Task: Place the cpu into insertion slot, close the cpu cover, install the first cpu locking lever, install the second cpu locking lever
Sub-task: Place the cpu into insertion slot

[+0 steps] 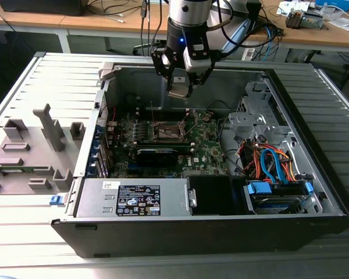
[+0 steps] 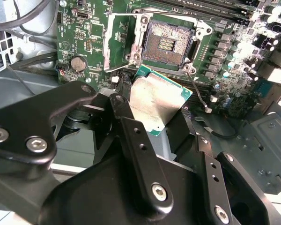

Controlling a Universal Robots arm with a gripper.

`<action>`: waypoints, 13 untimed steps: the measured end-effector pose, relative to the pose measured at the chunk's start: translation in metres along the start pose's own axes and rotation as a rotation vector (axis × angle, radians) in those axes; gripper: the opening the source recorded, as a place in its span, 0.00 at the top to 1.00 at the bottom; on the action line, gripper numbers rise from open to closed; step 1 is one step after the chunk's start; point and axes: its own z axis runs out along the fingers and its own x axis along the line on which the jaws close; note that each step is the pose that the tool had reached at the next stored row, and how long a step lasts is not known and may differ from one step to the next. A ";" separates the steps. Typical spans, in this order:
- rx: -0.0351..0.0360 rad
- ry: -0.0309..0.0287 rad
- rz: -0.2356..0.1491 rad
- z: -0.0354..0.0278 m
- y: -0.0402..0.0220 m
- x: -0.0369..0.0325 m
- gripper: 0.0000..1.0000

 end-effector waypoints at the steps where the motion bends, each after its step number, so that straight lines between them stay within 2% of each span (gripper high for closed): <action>1: 0.0000 -0.0001 0.002 0.0000 0.0000 0.0000 0.45; 13: 0.0000 -0.0013 0.021 0.0002 0.0000 0.0000 0.45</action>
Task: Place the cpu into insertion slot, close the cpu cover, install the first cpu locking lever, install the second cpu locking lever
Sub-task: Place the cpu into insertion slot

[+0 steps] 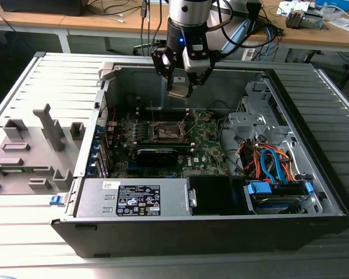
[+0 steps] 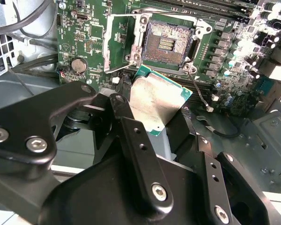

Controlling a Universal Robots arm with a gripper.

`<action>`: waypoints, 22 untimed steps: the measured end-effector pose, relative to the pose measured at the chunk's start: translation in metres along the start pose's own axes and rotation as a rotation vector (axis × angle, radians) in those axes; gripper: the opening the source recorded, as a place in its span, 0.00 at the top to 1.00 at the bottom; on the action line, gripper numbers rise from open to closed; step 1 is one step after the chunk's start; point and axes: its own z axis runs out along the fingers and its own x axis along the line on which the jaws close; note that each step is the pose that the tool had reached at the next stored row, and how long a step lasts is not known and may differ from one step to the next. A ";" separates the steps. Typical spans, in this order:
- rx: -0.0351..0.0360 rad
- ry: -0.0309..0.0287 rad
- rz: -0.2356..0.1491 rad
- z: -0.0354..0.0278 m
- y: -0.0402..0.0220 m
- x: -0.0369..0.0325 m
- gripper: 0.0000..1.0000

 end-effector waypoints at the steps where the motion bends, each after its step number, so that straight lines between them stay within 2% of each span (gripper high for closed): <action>1: 0.0000 -0.0001 0.002 0.0000 0.0000 0.0000 0.45; 22: 0.0001 -0.0024 0.038 0.0005 0.0000 0.0000 0.45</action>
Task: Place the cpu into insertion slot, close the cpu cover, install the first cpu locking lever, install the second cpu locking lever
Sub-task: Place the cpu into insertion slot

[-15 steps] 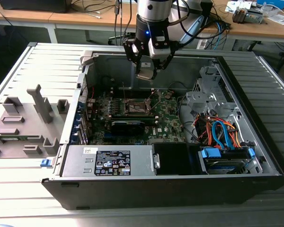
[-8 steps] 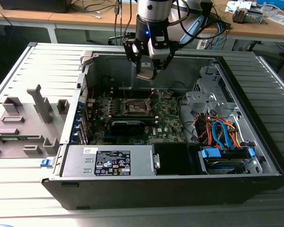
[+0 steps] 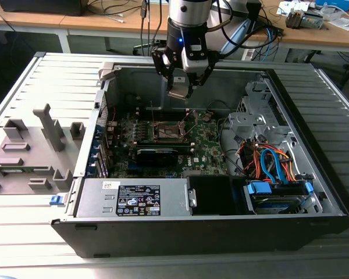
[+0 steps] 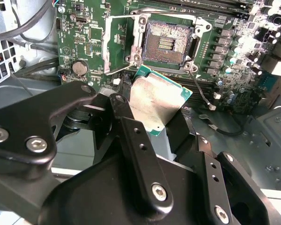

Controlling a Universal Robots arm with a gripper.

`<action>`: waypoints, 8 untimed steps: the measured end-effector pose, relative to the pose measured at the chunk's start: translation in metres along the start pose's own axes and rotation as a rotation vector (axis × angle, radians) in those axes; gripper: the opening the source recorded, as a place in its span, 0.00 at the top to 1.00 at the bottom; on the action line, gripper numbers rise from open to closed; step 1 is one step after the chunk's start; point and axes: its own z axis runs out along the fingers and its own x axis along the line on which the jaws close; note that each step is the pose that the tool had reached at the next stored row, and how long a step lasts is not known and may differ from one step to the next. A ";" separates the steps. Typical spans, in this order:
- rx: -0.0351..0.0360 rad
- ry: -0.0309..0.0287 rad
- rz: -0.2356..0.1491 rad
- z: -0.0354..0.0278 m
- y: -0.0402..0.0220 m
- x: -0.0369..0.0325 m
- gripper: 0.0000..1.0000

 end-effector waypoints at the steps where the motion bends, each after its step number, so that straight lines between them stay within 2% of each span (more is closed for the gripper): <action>1: 0.0001 -0.0002 0.002 0.0000 0.0000 0.0000 0.45; 8: 0.0007 -0.0012 0.015 0.0002 0.0000 0.0000 0.45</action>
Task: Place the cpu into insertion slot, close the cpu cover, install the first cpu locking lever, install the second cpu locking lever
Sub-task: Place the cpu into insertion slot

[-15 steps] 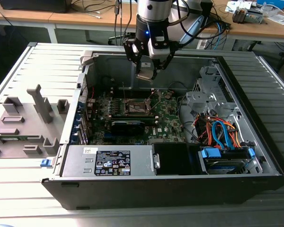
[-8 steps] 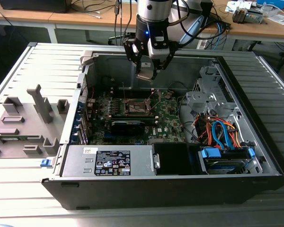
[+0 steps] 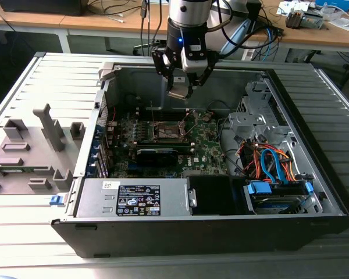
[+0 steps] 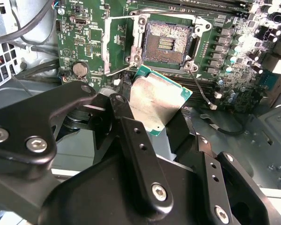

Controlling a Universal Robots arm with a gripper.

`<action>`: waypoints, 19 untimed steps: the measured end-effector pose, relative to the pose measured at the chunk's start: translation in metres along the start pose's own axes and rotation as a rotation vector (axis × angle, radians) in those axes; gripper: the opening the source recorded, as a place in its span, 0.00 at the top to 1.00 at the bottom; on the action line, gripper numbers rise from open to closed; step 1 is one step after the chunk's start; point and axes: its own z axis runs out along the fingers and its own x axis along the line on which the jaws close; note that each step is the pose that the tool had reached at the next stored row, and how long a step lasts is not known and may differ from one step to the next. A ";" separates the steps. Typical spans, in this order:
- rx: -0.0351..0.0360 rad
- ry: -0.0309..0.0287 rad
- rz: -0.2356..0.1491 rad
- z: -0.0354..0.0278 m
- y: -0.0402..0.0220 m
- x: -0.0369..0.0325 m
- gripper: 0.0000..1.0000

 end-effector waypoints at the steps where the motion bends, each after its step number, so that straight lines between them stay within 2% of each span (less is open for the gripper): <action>1: 0.0001 -0.0001 0.001 0.0000 0.0000 0.0000 0.45; 5: 0.0019 -0.0031 0.039 0.0004 0.0000 0.0000 0.45; 19: 0.0030 -0.0052 0.066 0.0008 0.0000 0.0000 0.45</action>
